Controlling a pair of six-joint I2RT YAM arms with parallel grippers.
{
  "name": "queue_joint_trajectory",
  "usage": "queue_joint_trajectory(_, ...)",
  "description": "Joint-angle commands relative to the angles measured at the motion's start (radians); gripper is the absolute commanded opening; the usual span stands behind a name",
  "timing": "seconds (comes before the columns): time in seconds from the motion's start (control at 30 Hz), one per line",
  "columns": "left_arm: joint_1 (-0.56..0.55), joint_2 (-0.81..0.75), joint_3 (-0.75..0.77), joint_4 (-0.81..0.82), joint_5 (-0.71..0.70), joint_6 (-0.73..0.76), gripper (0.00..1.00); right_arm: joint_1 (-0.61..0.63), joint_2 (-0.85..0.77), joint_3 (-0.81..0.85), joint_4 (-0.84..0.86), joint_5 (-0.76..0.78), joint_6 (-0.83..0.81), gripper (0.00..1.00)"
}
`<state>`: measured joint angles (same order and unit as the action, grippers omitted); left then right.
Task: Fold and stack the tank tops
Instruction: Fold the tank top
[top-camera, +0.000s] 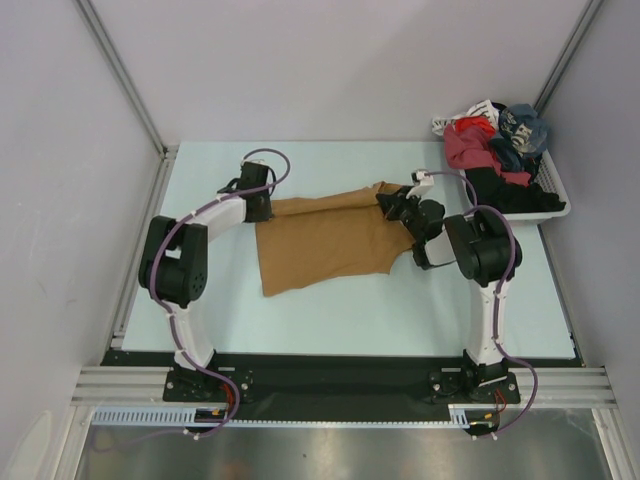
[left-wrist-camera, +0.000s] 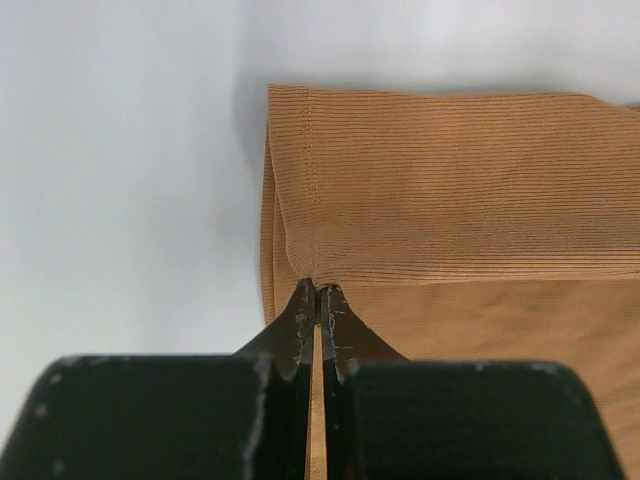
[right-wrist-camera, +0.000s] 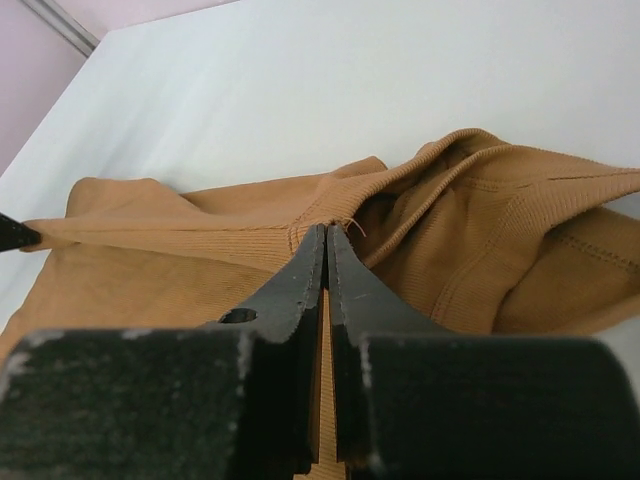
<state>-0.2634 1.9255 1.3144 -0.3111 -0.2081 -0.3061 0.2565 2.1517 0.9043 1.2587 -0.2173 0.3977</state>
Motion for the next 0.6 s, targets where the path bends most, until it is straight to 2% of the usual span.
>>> queue_joint_trajectory(0.0, -0.005, -0.092, -0.02, 0.03, -0.031, -0.014, 0.0, -0.007, -0.059, -0.03, 0.142, 0.022, -0.019, 0.04)
queue_joint_trajectory(0.37, -0.013, -0.132, -0.069, 0.012, -0.051, -0.014, 0.0, 0.0, -0.099, -0.116, 0.166, 0.027, 0.032, 0.04)
queue_joint_trajectory(0.57, -0.017, -0.148, -0.125, 0.02, -0.056, -0.022, 0.0, -0.01, -0.079, -0.154, 0.257, 0.001, 0.108, 0.05)
